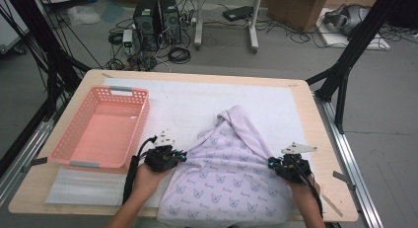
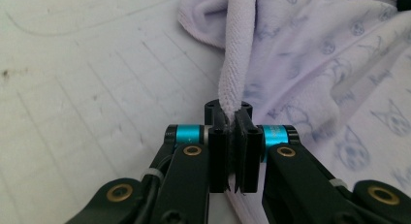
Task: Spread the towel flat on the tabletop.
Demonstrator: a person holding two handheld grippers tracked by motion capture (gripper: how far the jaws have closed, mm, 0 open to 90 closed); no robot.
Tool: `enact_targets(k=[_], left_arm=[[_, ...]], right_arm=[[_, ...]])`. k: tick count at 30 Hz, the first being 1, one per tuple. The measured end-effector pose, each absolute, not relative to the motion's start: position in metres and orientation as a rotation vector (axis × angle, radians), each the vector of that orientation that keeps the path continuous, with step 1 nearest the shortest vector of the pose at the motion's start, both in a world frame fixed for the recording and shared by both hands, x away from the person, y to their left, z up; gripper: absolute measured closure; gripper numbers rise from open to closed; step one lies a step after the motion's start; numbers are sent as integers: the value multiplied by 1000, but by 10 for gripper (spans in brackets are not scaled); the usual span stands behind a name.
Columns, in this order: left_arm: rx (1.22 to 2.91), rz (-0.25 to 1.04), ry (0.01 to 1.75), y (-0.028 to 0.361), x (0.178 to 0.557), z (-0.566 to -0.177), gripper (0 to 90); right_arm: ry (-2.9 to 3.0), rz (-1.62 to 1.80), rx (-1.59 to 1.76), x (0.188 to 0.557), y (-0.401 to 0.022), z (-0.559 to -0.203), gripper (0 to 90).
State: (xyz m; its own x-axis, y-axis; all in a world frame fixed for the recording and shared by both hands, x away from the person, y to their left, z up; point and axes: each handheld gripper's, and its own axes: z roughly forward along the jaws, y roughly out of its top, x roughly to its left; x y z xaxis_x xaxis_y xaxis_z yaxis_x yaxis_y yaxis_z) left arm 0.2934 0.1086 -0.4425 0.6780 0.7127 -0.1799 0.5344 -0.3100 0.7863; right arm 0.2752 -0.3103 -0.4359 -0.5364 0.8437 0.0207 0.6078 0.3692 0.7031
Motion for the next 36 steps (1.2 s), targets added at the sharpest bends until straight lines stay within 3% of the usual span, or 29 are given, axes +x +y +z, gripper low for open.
enact_targets(k=[5, 10, 20, 24, 25, 26, 27, 36], left_arm=[[1973, 243, 929, 117, 280, -444, 842], [1957, 259, 927, 115, 283, -446, 721], [1939, 241, 914, 116, 286, -448, 665], [1943, 237, 912, 115, 286, -450, 665], [1943, 234, 912, 115, 286, -450, 666], [1945, 233, 912, 115, 286, -451, 666], [1947, 233, 911, 114, 287, -451, 667], [1951, 224, 905, 113, 288, -451, 689]], right_arm=[[2311, 964, 1229, 258, -322, -433, 826], [2218, 1077, 1187, 262, -316, -424, 644], [2269, 1113, 1051, 317, -239, -420, 591], [2264, 1073, 1024, 337, -215, -419, 640], [2263, 1060, 1026, 340, -212, -419, 676], [2270, 1039, 1025, 344, -209, -418, 801], [2273, 1019, 1018, 346, -209, -418, 831], [2158, 922, 1160, 353, -256, -411, 852]])
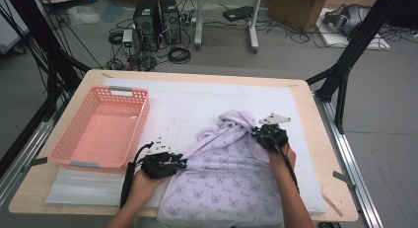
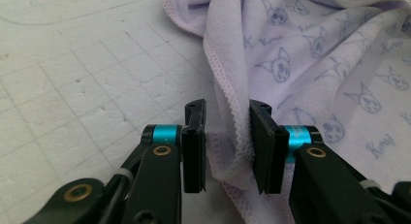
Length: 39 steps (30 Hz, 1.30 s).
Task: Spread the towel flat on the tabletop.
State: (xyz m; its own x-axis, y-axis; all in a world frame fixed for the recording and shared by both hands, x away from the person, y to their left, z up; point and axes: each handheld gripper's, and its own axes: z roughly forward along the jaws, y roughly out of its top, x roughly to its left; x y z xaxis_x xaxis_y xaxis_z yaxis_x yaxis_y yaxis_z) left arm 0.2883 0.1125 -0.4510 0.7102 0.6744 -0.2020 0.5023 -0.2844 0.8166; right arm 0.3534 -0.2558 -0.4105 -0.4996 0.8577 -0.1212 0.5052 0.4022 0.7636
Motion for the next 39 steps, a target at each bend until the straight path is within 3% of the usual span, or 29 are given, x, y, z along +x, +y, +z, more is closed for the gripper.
enact_targets(k=[4, 12, 13, 16, 22, 26, 31, 36, 39], left_arm=[[1970, 230, 898, 111, 289, -450, 659], [1923, 256, 922, 107, 303, -436, 485], [1917, 264, 921, 106, 305, -434, 479], [1914, 268, 916, 101, 313, -429, 461], [1886, 250, 946, 95, 341, -422, 464], [1911, 274, 961, 87, 362, -421, 578], [1946, 263, 998, 76, 386, -424, 624], [1976, 250, 1025, 59, 401, -434, 611], [1968, 222, 1084, 50, 404, -445, 512]], right_arm=[[2093, 853, 1249, 355, -285, -409, 852], [1950, 752, 1469, 348, -343, -414, 849], [1942, 758, 1480, 345, -347, -416, 834], [1937, 810, 1485, 339, -353, -420, 668], [1915, 923, 1430, 324, -352, -417, 616], [1950, 967, 1363, 314, -346, -417, 612], [1991, 986, 1306, 308, -341, -422, 612], [2003, 1006, 1288, 306, -341, -426, 612], [1995, 1024, 1286, 305, -342, -426, 611]])
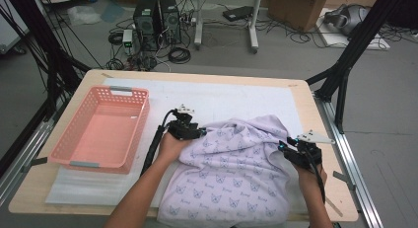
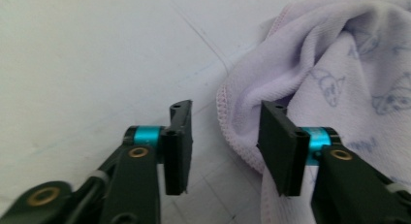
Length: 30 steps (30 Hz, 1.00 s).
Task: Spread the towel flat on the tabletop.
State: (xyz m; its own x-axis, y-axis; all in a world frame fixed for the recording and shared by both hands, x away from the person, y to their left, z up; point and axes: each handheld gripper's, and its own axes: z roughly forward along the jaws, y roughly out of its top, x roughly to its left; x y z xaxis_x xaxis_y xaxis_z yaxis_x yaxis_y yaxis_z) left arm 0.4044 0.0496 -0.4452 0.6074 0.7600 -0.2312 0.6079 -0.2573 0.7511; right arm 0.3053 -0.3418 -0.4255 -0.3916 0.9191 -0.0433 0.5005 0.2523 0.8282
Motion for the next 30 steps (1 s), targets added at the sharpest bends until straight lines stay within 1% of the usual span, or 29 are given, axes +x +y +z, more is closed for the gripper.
enact_targets(k=[1, 2, 3, 5, 6, 7, 8, 9, 11, 12, 16, 19, 21, 22, 24, 25, 26, 29, 30], left_arm=[[1969, 228, 1088, 47, 404, -447, 458], [1970, 244, 1082, 44, 404, -446, 453], [1963, 231, 1081, 42, 404, -447, 463], [2015, 275, 1054, 34, 404, -445, 472], [2034, 268, 1020, 29, 404, -445, 503], [2067, 282, 984, 24, 403, -444, 568], [2098, 329, 958, 18, 402, -444, 577], [2120, 350, 932, 15, 402, -443, 664], [2131, 322, 939, 14, 408, -441, 815], [2134, 343, 947, 15, 412, -439, 825], [2055, 420, 1055, 32, 432, -433, 841], [1976, 513, 1148, 48, 446, -429, 842], [1908, 561, 1227, 62, 455, -426, 829], [1856, 556, 1270, 67, 457, -425, 800], [1802, 493, 1326, 75, 459, -426, 652], [1807, 464, 1336, 76, 458, -426, 565], [1822, 452, 1320, 76, 456, -427, 507], [1846, 411, 1263, 73, 445, -428, 486], [1872, 384, 1245, 70, 441, -429, 499]], right_arm=[[1992, 1027, 1285, 305, -342, -425, 610], [1989, 1031, 1280, 304, -343, -425, 610], [1987, 1038, 1278, 304, -343, -425, 610], [1980, 1043, 1283, 303, -344, -425, 610], [1977, 1044, 1284, 303, -345, -425, 610], [1978, 1047, 1283, 303, -345, -425, 610], [1976, 1049, 1283, 303, -345, -425, 610], [1977, 1051, 1287, 303, -345, -425, 609], [1979, 1056, 1276, 303, -345, -425, 609], [1983, 1058, 1278, 302, -345, -425, 610], [1977, 1071, 1274, 300, -346, -425, 609], [1970, 1077, 1284, 298, -346, -426, 609], [1979, 1070, 1283, 298, -346, -428, 611], [1978, 1067, 1282, 298, -345, -428, 613], [1965, 1067, 1266, 297, -343, -428, 618], [1963, 1069, 1261, 296, -343, -427, 618], [1962, 1074, 1264, 296, -343, -427, 618], [1962, 1077, 1269, 297, -343, -428, 618], [1964, 1075, 1269, 296, -342, -428, 617]])
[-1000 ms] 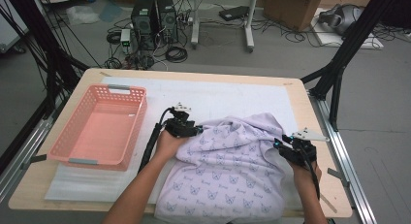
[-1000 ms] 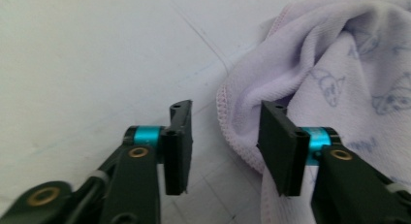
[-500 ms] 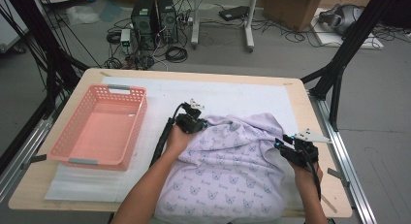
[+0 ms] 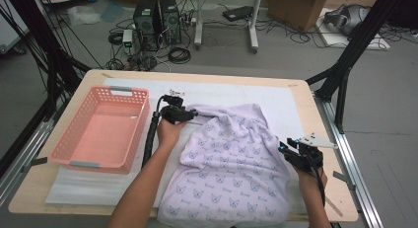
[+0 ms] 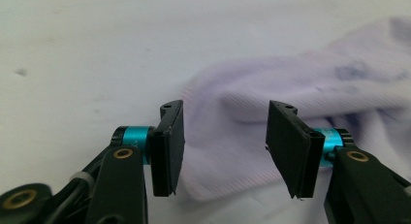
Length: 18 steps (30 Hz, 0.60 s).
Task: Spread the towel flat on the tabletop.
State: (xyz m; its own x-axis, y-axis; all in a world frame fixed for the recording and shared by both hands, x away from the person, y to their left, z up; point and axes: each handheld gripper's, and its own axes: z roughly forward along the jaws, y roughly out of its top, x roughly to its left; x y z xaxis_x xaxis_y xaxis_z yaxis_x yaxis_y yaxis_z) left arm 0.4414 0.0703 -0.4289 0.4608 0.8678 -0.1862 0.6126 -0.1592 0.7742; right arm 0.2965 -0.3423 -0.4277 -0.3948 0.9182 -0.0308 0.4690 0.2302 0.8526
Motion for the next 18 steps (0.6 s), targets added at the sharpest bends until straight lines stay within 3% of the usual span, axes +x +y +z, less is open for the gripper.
enact_targets(k=[2, 4, 5, 9, 15, 16, 18], left_arm=[[1932, 368, 1172, 64, 431, -432, 546], [1965, 359, 1123, 60, 423, -435, 673], [1968, 327, 1125, 58, 422, -436, 677], [2048, 240, 1053, 41, 417, -442, 642], [2089, 319, 1018, 18, 406, -443, 433], [2096, 325, 1009, 17, 405, -443, 419], [2089, 292, 990, 11, 402, -443, 489]], right_arm=[[1969, 1078, 1265, 296, -341, -428, 617], [1971, 1080, 1267, 296, -339, -428, 615], [1971, 1084, 1262, 296, -339, -428, 615], [1986, 1085, 1256, 296, -337, -427, 615], [1980, 1098, 1261, 296, -339, -426, 614], [1981, 1101, 1261, 296, -340, -426, 614], [1981, 1104, 1262, 296, -340, -426, 615]])
